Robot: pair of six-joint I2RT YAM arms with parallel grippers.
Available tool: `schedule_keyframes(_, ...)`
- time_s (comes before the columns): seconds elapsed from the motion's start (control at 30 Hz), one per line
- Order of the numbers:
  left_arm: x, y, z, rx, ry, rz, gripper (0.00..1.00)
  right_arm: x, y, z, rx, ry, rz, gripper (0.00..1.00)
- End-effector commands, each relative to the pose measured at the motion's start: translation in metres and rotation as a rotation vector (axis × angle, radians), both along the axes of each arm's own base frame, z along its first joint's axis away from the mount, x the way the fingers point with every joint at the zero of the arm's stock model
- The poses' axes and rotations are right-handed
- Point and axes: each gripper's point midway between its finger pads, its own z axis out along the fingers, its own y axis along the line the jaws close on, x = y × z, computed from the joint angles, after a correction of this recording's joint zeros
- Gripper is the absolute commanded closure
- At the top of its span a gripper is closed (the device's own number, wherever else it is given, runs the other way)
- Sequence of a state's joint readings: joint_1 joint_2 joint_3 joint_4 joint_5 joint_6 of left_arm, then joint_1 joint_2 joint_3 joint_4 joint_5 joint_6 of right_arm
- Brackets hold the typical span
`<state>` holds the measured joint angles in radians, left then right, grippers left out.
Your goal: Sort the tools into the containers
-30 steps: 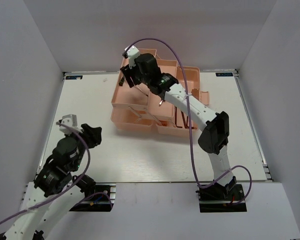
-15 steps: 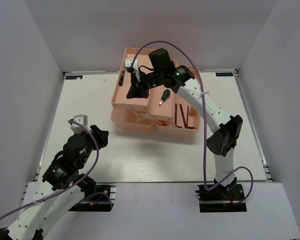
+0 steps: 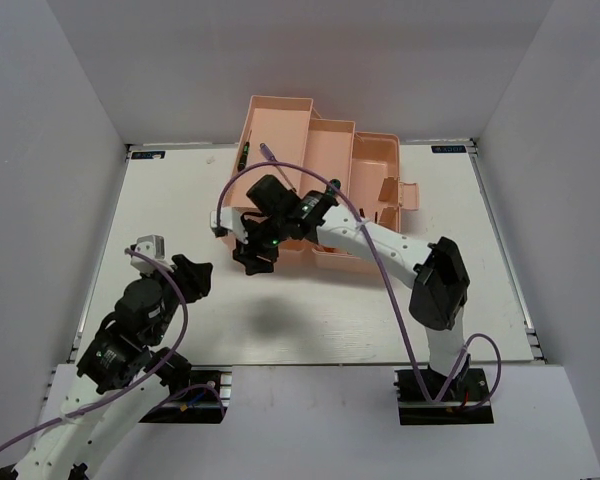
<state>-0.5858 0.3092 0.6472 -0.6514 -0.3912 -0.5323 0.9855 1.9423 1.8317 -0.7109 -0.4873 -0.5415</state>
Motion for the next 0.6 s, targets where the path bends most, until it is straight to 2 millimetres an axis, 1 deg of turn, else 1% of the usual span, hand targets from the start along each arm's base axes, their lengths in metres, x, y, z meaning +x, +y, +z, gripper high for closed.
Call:
schedule_keyframes(0.0,-0.001,0.003,-0.001,-0.002,-0.003,0.016,0.38,0.042,0.023,-0.002,0.005,-0.244,-0.153,0.40)
schedule_keyframes(0.03,-0.003,0.005,-0.001,-0.004,-0.006,0.016,0.38,0.054,0.020,-0.005,-0.025,-0.307,-0.196,0.40)
schedule_keyframes(0.1,-0.004,0.005,0.002,-0.011,-0.016,0.016,0.38,0.060,0.029,-0.011,-0.029,-0.364,-0.223,0.39)
schedule_keyframes(0.13,-0.005,0.006,0.004,-0.025,-0.023,0.018,0.38,0.062,0.032,-0.020,-0.048,-0.377,-0.222,0.39)
schedule_keyframes(0.17,-0.005,0.006,0.004,-0.025,-0.023,0.018,0.38,0.072,0.031,-0.022,-0.067,-0.421,-0.264,0.39)
schedule_keyframes(0.2,-0.005,0.006,0.004,-0.025,-0.023,0.018,0.38,0.074,0.033,-0.028,-0.076,-0.437,-0.264,0.39)
schedule_keyframes(0.27,-0.006,0.008,0.006,-0.030,-0.033,0.027,0.38,0.086,0.033,-0.039,-0.109,-0.492,-0.300,0.39)
schedule_keyframes(0.3,-0.006,0.008,0.006,-0.038,-0.032,0.029,0.38,0.091,0.035,-0.041,-0.105,-0.513,-0.311,0.39)
schedule_keyframes(0.33,-0.006,0.008,0.004,-0.032,-0.023,0.029,0.38,0.093,0.035,-0.052,-0.126,-0.523,-0.315,0.39)
schedule_keyframes(0.37,-0.006,0.010,0.004,-0.040,-0.023,0.042,0.38,0.098,0.032,-0.054,-0.144,-0.547,-0.324,0.39)
schedule_keyframes(0.4,-0.006,0.010,0.004,-0.040,-0.023,0.042,0.38,0.101,0.031,-0.056,-0.149,-0.553,-0.329,0.39)
schedule_keyframes(0.43,-0.005,0.011,0.004,-0.049,-0.023,0.053,0.38,0.106,0.032,-0.063,-0.155,-0.560,-0.340,0.39)
schedule_keyframes(0.47,-0.006,0.011,0.002,-0.058,-0.013,0.057,0.38,0.106,0.032,-0.065,-0.163,-0.569,-0.331,0.39)
schedule_keyframes(0.5,-0.006,0.010,-0.003,-0.051,-0.003,0.057,0.38,0.109,0.032,-0.066,-0.163,-0.575,-0.333,0.40)
schedule_keyframes(0.53,-0.006,0.010,-0.003,-0.067,0.000,0.061,0.38,0.110,0.031,-0.074,-0.181,-0.574,-0.329,0.42)
schedule_keyframes(0.57,-0.007,0.010,-0.007,-0.087,0.011,0.068,0.38,0.108,0.031,-0.078,-0.188,-0.566,-0.316,0.46)
